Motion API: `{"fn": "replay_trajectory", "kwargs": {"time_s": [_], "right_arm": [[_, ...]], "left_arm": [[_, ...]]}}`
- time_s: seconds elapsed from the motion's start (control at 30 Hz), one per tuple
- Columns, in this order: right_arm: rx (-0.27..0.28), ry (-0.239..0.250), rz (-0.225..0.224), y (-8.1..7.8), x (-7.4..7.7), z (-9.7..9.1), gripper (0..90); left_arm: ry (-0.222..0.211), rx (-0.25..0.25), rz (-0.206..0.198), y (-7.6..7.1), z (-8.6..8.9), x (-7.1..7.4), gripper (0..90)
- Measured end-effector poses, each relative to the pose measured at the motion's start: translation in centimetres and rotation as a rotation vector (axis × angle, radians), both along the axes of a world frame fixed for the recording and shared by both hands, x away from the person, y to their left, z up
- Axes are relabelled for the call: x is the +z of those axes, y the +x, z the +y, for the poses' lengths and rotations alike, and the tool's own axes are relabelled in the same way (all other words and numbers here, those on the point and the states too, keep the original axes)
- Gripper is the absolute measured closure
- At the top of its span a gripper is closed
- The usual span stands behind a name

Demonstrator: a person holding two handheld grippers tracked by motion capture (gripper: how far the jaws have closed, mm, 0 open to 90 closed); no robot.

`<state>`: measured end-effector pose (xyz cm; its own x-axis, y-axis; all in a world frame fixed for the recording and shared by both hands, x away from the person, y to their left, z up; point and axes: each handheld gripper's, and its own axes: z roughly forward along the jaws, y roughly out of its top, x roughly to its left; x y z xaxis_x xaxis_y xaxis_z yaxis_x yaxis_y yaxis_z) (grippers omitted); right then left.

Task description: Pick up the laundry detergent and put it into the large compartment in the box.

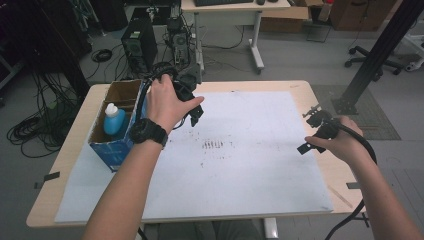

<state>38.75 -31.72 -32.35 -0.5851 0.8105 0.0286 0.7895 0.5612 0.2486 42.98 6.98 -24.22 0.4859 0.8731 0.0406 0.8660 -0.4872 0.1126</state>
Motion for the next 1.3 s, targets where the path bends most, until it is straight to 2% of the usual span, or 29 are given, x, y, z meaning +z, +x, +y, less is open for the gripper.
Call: {"fn": "replay_trajectory", "kwargs": {"time_s": [0.57,0.67,1.3], "right_arm": [[0.000,-0.005,-0.006,-0.29,0.42,0.13,19.7],[0.002,-0.006,-0.005,-0.32,0.43,0.20,19.7],[0.000,-0.012,-0.006,-0.25,0.50,0.18,19.6]], "left_arm": [[0.005,0.004,-0.008,-0.26,0.11,0.12,19.1],[0.005,0.010,-0.019,-0.26,0.16,0.16,19.1],[-0.001,0.002,-0.007,-0.10,0.05,-0.15,19.0]]}}
